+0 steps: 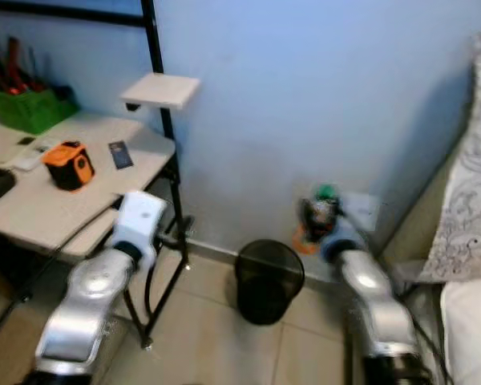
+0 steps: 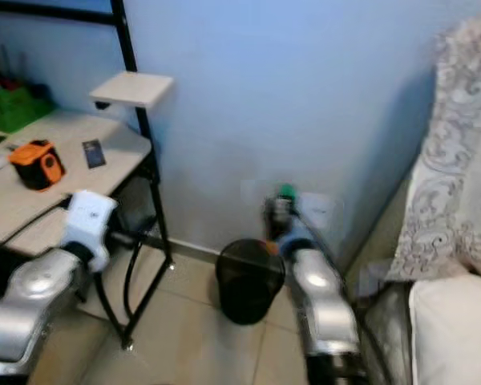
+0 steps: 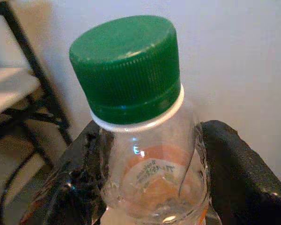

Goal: Clean up the room

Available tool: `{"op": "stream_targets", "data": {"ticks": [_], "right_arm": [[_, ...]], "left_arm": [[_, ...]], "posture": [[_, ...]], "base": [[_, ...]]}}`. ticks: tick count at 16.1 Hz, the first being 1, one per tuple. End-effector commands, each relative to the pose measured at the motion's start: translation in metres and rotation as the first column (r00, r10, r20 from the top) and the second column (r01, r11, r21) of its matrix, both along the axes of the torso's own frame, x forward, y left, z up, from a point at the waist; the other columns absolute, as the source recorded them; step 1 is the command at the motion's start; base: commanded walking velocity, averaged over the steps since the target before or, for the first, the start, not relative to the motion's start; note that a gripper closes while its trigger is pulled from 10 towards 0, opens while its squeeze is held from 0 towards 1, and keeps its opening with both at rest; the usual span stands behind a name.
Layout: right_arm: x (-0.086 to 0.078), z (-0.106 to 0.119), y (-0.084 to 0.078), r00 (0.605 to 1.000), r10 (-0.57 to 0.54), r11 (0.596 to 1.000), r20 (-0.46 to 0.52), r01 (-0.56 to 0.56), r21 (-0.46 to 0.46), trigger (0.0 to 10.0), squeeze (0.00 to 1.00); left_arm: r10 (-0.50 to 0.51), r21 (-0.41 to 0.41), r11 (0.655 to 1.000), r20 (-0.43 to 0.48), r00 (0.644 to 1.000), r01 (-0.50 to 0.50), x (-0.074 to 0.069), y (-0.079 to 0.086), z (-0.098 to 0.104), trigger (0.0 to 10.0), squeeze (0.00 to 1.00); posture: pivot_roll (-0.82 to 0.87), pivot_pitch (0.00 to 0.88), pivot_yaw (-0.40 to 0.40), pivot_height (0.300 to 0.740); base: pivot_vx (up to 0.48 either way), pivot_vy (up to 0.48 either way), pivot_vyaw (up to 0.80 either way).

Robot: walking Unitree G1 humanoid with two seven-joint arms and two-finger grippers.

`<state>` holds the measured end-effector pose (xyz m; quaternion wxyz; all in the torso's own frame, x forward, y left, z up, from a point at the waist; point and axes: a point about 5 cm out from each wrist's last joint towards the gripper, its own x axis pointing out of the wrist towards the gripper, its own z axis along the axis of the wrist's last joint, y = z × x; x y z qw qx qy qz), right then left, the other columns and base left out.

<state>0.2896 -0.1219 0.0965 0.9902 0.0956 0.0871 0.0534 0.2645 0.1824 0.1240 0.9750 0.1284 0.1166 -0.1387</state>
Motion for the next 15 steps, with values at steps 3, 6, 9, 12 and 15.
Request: {"op": "stream_targets", "data": {"ticks": [3, 6, 9, 12, 15], "right_arm": [[0.000, -0.001, -0.014, 0.999, -0.033, 0.999, -0.012, 0.032, -0.037, 10.0, 0.00], [-0.001, -0.002, -0.015, 0.999, -0.026, 0.999, -0.019, 0.025, -0.047, 10.0, 0.00], [-0.006, -0.003, -0.019, 0.999, -0.025, 0.998, -0.022, 0.024, -0.056, 10.0, 0.00], [-0.005, -0.011, -0.019, 0.998, 0.011, 0.998, -0.057, -0.015, -0.065, 10.0, 0.00], [0.010, -0.033, -0.016, 0.976, 0.097, 0.978, -0.195, -0.129, -0.161, 10.0, 0.00]], "left_arm": [[-0.051, 0.001, 0.999, 0.002, 0.999, 0.051, 0.000, -0.011, 0.000, 10.0, 0.00], [-0.064, 0.003, 0.998, -0.001, 0.998, 0.064, -0.002, -0.013, 0.000, 10.0, 0.00], [-0.072, 0.003, 0.997, 0.001, 0.997, 0.072, -0.007, -0.015, -0.001, 10.0, 0.00], [-0.105, -0.003, 0.994, -0.037, 0.994, 0.105, -0.013, -0.018, -0.010, 10.0, 0.00], [-0.324, 0.073, 0.940, -0.106, 0.940, 0.333, -0.018, -0.026, -0.020, 10.0, 0.00]], "posture": [[0.14, 0.000, -0.005, 0.740], [0.14, 0.000, -0.010, 0.740], [0.14, 0.000, -0.011, 0.740], [0.15, 0.000, -0.022, 0.740], [0.16, 0.000, -0.029, 0.740]], "base": [[0.370, 0.000, 0.00], [0.368, 0.000, 0.00], [0.368, 0.000, 0.00], [0.353, 0.000, 0.00], [0.110, 0.000, 0.00]]}}
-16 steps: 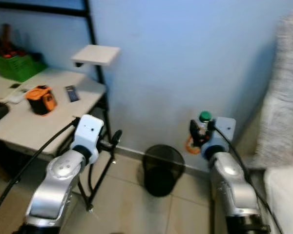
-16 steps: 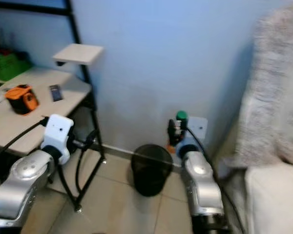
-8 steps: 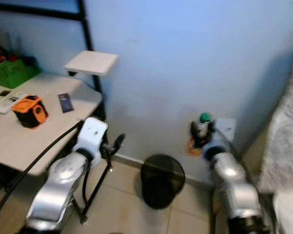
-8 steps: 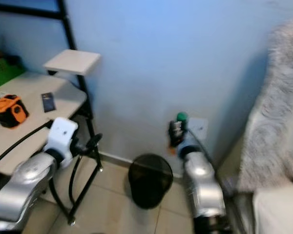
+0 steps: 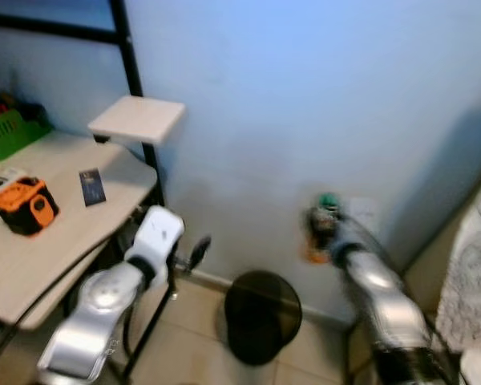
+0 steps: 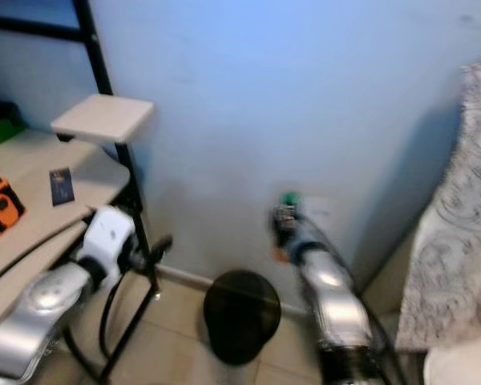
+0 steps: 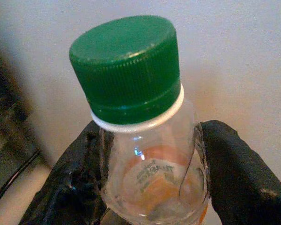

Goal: Clean up the room

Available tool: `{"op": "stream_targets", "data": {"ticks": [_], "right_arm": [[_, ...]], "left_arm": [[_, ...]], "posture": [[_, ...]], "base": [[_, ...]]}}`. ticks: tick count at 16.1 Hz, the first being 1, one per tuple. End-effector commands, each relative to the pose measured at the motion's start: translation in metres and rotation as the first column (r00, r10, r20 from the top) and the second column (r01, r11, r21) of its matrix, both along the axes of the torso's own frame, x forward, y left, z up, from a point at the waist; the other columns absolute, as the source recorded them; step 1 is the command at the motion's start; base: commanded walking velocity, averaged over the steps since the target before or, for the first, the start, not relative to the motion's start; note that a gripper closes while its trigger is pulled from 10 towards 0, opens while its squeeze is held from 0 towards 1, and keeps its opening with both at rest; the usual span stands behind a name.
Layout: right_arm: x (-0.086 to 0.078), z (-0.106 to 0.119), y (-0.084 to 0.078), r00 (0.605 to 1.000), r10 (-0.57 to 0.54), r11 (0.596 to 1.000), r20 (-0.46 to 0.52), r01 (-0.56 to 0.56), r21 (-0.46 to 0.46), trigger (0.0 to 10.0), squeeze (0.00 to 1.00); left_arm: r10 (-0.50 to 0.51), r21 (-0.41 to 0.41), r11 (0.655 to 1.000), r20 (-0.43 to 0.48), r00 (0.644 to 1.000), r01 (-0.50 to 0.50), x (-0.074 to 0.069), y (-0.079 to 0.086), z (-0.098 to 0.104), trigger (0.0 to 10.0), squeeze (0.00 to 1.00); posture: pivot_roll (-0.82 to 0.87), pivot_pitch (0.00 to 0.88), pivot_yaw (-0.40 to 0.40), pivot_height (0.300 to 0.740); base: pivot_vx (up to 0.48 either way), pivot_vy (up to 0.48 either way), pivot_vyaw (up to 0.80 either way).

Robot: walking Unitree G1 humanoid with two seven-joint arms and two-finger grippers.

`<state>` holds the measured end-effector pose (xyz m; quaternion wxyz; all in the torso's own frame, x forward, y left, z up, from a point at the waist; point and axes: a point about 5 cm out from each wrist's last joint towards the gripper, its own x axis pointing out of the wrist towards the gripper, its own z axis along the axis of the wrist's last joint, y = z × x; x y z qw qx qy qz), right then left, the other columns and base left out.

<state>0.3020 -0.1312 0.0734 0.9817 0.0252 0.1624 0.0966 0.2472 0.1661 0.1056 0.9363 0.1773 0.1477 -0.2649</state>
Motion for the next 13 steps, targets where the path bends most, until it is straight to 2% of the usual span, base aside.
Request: {"op": "stream_targets", "data": {"ticks": [1, 2, 4, 6, 8, 9, 11, 13], "right_arm": [[-0.001, -0.014, -0.008, 0.998, 0.003, 0.999, -0.069, -0.006, -0.053, 10.0, 0.00], [0.004, -0.024, -0.008, 0.994, -0.001, 0.996, -0.114, -0.009, -0.087, 10.0, 0.00], [0.009, -0.038, -0.003, 0.982, 0.031, 0.996, -0.184, -0.045, -0.073, 10.0, 0.00], [0.009, -0.049, 0.002, 0.969, 0.051, 0.993, -0.242, -0.075, -0.091, 10.0, 0.00], [0.013, -0.054, 0.007, 0.966, 0.036, 0.997, -0.255, -0.051, -0.050, 10.0, 0.00], [0.014, -0.055, 0.007, 0.966, 0.031, 0.998, -0.257, -0.045, -0.049, 10.0, 0.00], [0.016, -0.056, 0.010, 0.966, 0.019, 0.999, -0.257, -0.027, -0.027, 10.0, 0.00], [0.017, -0.056, 0.014, 0.967, 0.025, 0.999, -0.254, -0.037, -0.040, 10.0, 0.00]], "left_arm": [[-0.099, 0.010, 0.995, -0.014, 0.995, 0.099, -0.002, -0.010, -0.003, 10.0, 0.00], [-0.172, 0.005, 0.985, -0.034, 0.984, 0.172, -0.001, -0.010, -0.003, 10.0, 0.00], [-0.276, 0.001, 0.961, -0.078, 0.958, 0.277, 0.001, -0.008, -0.001, 10.0, 0.00], [-0.364, 0.037, 0.928, -0.124, 0.923, 0.371, 0.003, -0.007, -0.001, 10.0, 0.00], [-0.433, 0.055, 0.892, -0.177, 0.884, 0.448, 0.006, -0.003, -0.002, 10.0, 0.00], [-0.440, 0.057, 0.888, -0.184, 0.879, 0.456, 0.006, -0.003, -0.002, 10.0, 0.00], [-0.495, 0.074, 0.850, -0.232, 0.838, 0.522, 0.003, -0.001, -0.001, 10.0, 0.00], [-0.502, 0.084, 0.842, -0.237, 0.832, 0.533, 0.003, 0.002, -0.001, 10.0, 0.00]], "posture": [[0.16, 0.000, -0.029, 0.740], [0.16, 0.000, -0.033, 0.740], [0.17, 0.000, -0.032, 0.740], [0.18, 0.000, -0.036, 0.740], [0.19, 0.000, -0.034, 0.740], [0.19, 0.000, -0.033, 0.740], [0.19, 0.000, -0.028, 0.740], [0.20, 0.000, -0.031, 0.740]], "base": [[0.000, 0.000, 0.00], [0.000, 0.000, 0.00], [0.000, 0.000, 0.00], [0.000, 0.000, 0.00], [0.000, 0.000, 0.00], [0.000, 0.000, 0.00], [0.000, 0.000, 0.00], [0.000, 0.000, 0.00]]}}
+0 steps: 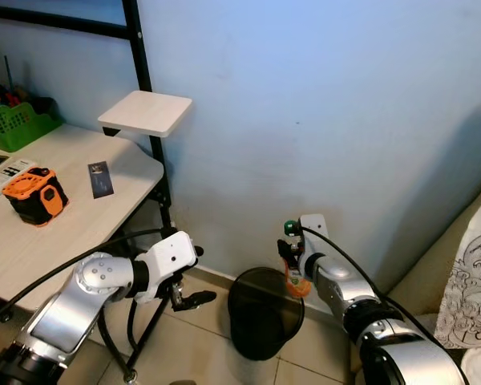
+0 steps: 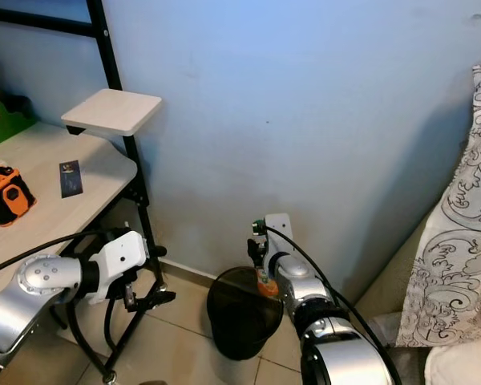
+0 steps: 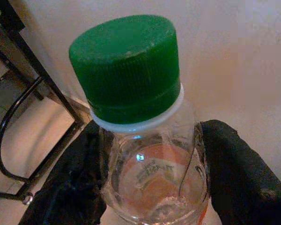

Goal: Clean up the room

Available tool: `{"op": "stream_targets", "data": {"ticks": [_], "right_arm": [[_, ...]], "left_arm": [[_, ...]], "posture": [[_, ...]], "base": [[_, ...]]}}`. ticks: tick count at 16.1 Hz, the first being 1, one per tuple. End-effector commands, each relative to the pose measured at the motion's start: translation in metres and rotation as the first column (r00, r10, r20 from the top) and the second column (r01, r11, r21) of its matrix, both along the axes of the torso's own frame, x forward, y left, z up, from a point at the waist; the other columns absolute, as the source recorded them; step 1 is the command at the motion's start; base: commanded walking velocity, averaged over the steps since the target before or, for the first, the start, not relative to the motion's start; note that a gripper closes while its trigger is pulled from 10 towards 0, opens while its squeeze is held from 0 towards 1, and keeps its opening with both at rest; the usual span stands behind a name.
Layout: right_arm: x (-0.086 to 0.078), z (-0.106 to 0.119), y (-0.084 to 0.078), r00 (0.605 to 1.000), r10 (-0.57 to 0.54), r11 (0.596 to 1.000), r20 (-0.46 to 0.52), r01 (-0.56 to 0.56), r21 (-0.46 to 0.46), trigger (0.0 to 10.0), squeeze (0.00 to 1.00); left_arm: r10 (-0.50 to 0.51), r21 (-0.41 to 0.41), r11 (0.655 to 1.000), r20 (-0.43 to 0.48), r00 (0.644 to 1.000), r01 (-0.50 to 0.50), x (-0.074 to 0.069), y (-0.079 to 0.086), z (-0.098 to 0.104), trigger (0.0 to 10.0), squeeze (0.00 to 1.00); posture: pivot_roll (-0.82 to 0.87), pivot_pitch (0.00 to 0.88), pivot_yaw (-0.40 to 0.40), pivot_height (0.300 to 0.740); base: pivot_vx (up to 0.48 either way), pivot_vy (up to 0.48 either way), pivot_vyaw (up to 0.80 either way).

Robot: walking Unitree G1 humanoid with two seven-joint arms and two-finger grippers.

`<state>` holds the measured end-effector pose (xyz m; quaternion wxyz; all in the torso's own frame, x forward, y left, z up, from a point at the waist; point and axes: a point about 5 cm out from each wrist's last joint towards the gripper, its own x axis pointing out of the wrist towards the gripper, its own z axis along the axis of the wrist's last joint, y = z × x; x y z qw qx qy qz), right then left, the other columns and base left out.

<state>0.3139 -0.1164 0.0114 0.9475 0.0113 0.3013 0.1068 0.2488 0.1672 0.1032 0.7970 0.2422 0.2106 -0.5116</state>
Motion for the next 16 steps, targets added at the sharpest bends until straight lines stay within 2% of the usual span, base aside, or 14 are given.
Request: {"op": "stream_targets", "data": {"ticks": [1, 4, 5, 6, 10, 11, 16], "right_arm": [[0.006, 0.006, 0.002, 1.000, 0.009, 0.999, 0.030, -0.008, -0.033, 10.0, 0.00], [0.008, 0.008, 0.004, 0.999, 0.003, 1.000, 0.038, -0.002, -0.029, 10.0, 0.00], [0.009, 0.009, 0.004, 0.999, -0.003, 1.000, 0.044, 0.004, -0.028, 10.0, 0.39], [0.010, 0.010, 0.004, 0.999, -0.010, 1.000, 0.049, 0.011, -0.020, 10.0, 1.00], [0.010, 0.010, 0.009, 0.999, 0.000, 1.000, 0.043, 0.000, -0.001, 10.0, 1.00], [0.009, 0.009, 0.011, 0.999, 0.008, 1.000, 0.038, -0.007, -0.004, 10.0, 0.00], [0.005, 0.004, 0.010, 1.000, 0.001, 1.000, 0.025, -0.001, -0.010, 10.0, 0.00]], "left_arm": [[-0.012, 0.025, 1.000, 0.019, 1.000, 0.012, 0.003, 0.003, 0.003, 10.0, 0.00], [-0.012, 0.020, 1.000, 0.014, 1.000, 0.012, 0.002, 0.004, 0.004, 10.0, 0.00], [-0.013, 0.016, 1.000, 0.009, 1.000, 0.012, 0.000, 0.004, 0.003, 10.0, 0.00], [-0.012, 0.014, 1.000, 0.007, 1.000, 0.012, -0.001, 0.003, 0.003, 10.0, 0.00], [-0.007, 0.011, 1.000, 0.008, 1.000, 0.007, 0.000, 0.004, 0.002, 10.0, 0.00], [-0.005, 0.010, 1.000, 0.009, 1.000, 0.005, 0.000, 0.004, 0.003, 10.0, 0.00], [-0.008, 0.011, 1.000, 0.010, 1.000, 0.008, 0.001, 0.003, 0.003, 10.0, 0.00]], "posture": [[0.21, 0.000, -0.033, 0.740], [0.21, 0.000, -0.038, 0.740], [0.21, 0.000, -0.040, 0.740], [0.21, 0.000, -0.042, 0.740], [0.22, 0.000, -0.048, 0.740], [0.22, 0.000, -0.048, 0.740], [0.22, 0.000, -0.042, 0.740]], "base": [[0.000, 0.000, 0.00], [0.000, 0.000, 0.00], [0.000, 0.000, 0.00], [0.000, 0.000, 0.00], [0.000, 0.000, 0.00], [0.000, 0.000, 0.00], [0.000, 0.000, 0.00]]}}
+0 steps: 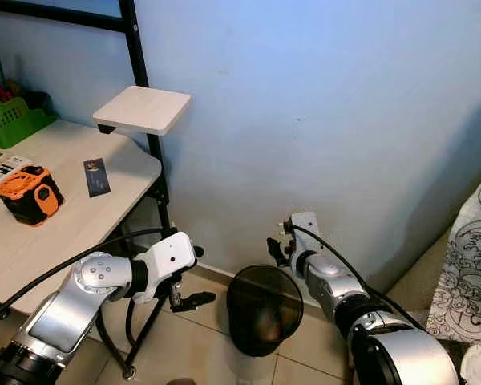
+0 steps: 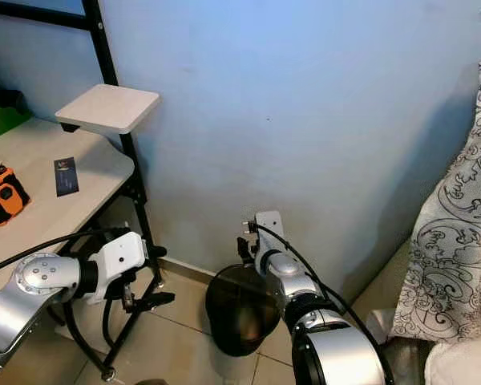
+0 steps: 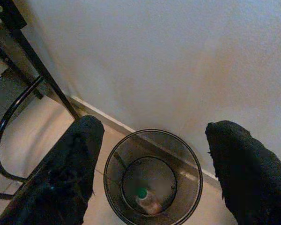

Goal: Clean up the room

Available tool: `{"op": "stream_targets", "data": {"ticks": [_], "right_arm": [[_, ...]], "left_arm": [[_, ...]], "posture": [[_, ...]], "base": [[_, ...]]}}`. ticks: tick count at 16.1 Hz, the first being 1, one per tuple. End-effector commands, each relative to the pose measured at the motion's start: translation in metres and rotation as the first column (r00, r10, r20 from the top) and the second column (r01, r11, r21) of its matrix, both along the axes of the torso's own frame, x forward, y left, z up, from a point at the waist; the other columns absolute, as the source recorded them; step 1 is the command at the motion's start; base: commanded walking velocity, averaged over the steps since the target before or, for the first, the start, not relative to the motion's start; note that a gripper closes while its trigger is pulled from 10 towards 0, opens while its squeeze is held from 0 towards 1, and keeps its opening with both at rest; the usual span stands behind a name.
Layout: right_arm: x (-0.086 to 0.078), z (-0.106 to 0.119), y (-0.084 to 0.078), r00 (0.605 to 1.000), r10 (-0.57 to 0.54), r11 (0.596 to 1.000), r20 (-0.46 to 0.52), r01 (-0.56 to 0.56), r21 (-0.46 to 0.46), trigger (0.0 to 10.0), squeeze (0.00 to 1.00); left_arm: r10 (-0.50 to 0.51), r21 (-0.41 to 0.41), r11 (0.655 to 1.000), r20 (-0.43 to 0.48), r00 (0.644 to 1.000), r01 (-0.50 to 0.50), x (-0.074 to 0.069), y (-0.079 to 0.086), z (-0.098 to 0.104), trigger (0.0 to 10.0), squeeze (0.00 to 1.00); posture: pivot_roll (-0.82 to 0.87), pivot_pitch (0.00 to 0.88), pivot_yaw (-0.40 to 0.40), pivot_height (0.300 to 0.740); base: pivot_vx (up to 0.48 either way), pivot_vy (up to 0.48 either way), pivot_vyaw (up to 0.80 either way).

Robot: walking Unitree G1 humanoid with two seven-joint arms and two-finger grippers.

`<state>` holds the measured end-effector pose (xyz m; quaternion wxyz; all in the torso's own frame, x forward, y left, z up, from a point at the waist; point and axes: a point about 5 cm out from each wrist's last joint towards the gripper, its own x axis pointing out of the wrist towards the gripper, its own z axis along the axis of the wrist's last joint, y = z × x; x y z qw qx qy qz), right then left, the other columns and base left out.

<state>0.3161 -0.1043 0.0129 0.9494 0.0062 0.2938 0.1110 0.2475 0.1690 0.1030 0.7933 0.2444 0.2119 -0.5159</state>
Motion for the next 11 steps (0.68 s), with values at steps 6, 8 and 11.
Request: {"op": "stream_targets", "data": {"ticks": [6, 8, 11], "right_arm": [[0.003, 0.003, -0.002, 1.000, -0.014, 1.000, 0.019, 0.014, 0.003, 10.0, 0.00], [0.004, 0.005, -0.005, 0.999, -0.024, 1.000, 0.037, 0.023, 0.014, 10.0, 0.00], [0.002, 0.004, -0.019, 0.994, -0.089, 0.995, 0.058, 0.085, 0.056, 10.0, 0.00]], "left_arm": [[0.000, 0.007, 1.000, 0.017, 1.000, -0.001, 0.003, 0.000, 0.003, 10.0, 0.00], [0.015, 0.000, 1.000, 0.022, 1.000, -0.015, 0.001, 0.000, 0.002, 10.0, 0.00], [0.054, -0.037, 0.998, 0.009, 0.998, -0.054, -0.008, -0.007, -0.005, 10.0, 0.00]], "posture": [[0.21, 0.000, -0.036, 0.740], [0.21, 0.000, -0.039, 0.740], [0.20, 0.000, -0.028, 0.740]], "base": [[0.000, 0.000, 0.00], [0.000, 0.000, 0.00], [0.000, 0.000, 0.00]]}}
